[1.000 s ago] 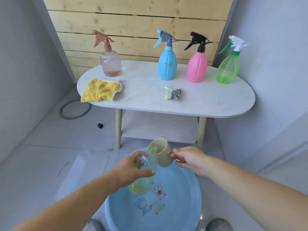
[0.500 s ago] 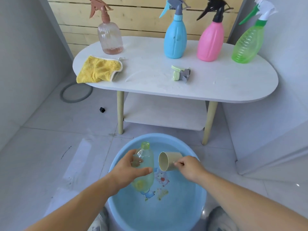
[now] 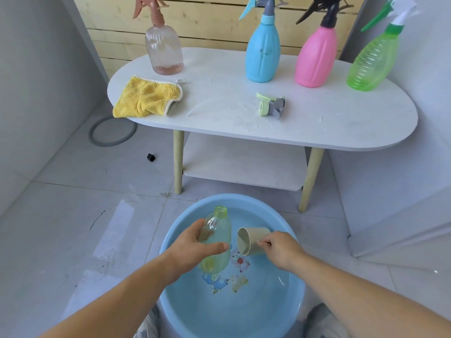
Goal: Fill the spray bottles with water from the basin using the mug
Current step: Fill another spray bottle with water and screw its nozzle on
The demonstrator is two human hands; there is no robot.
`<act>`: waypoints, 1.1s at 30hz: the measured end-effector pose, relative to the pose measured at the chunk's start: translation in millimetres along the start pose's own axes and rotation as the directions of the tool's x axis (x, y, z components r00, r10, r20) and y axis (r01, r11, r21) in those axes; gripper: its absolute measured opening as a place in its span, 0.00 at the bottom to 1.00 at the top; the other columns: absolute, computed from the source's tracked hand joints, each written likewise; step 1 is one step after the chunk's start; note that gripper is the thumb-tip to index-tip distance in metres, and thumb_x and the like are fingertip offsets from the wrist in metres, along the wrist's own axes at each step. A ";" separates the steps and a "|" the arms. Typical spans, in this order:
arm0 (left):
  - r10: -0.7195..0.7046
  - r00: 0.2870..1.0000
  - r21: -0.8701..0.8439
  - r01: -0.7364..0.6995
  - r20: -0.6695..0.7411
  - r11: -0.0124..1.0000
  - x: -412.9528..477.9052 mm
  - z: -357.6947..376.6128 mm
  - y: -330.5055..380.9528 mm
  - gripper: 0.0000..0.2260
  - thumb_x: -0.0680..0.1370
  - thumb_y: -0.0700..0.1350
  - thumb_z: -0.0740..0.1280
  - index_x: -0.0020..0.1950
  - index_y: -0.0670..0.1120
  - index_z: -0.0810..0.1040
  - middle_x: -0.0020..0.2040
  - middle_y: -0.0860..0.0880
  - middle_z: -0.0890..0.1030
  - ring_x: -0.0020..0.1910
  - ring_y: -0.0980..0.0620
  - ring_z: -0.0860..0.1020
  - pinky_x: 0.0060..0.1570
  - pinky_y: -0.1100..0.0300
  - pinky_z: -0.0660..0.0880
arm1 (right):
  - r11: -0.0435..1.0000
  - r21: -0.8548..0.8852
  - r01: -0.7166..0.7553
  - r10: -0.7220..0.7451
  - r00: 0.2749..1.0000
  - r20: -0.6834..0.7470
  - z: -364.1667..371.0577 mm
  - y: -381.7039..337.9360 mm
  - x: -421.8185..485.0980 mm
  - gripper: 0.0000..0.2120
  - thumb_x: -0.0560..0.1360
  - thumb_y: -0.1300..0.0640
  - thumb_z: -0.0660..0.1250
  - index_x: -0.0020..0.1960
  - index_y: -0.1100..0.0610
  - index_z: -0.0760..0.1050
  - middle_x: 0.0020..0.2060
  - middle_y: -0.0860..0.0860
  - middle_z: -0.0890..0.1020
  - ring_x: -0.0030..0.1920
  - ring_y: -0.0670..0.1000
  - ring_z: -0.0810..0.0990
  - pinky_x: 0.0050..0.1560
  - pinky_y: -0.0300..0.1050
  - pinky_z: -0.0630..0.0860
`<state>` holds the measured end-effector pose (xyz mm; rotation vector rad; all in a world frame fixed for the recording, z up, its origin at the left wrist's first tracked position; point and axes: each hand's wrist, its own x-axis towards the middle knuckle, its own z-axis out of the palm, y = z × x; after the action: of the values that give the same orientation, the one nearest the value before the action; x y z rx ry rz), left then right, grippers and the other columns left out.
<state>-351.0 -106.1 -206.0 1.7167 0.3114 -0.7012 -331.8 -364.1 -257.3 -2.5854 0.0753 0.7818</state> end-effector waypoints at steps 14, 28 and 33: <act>0.114 0.993 0.101 -0.109 -0.042 0.989 -13.3 -16.3 27.7 0.35 0.59 0.60 0.79 0.66 0.62 0.74 0.59 0.54 0.83 0.58 0.53 0.83 0.63 0.47 0.80 | 0.806 0.592 0.021 0.012 0.999 -0.051 -56.9 -33.6 -17.5 0.16 0.80 0.48 0.66 0.38 0.56 0.80 0.39 0.51 0.81 0.39 0.48 0.83 0.58 0.52 0.78; 0.250 0.968 0.143 -0.251 0.026 0.957 -47.1 -48.2 89.1 0.37 0.59 0.58 0.80 0.67 0.61 0.74 0.64 0.48 0.80 0.61 0.47 0.82 0.61 0.44 0.82 | 0.714 0.560 0.420 -0.145 0.871 -0.469 -175.2 -94.9 -111.3 0.15 0.80 0.51 0.66 0.39 0.57 0.82 0.41 0.55 0.86 0.45 0.53 0.87 0.61 0.58 0.79; 0.300 0.949 0.174 -0.313 0.097 0.934 -57.2 -46.4 107.0 0.35 0.63 0.55 0.81 0.69 0.61 0.74 0.63 0.52 0.82 0.62 0.52 0.81 0.63 0.49 0.81 | 0.750 0.414 0.515 -0.236 0.795 -0.559 -196.7 -107.3 -145.1 0.12 0.79 0.50 0.66 0.41 0.54 0.83 0.39 0.52 0.86 0.45 0.47 0.86 0.59 0.51 0.79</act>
<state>-323.4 -81.8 -81.5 1.8619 -0.0761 -0.5695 -333.5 -360.7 9.6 -2.0552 -0.0861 -0.0619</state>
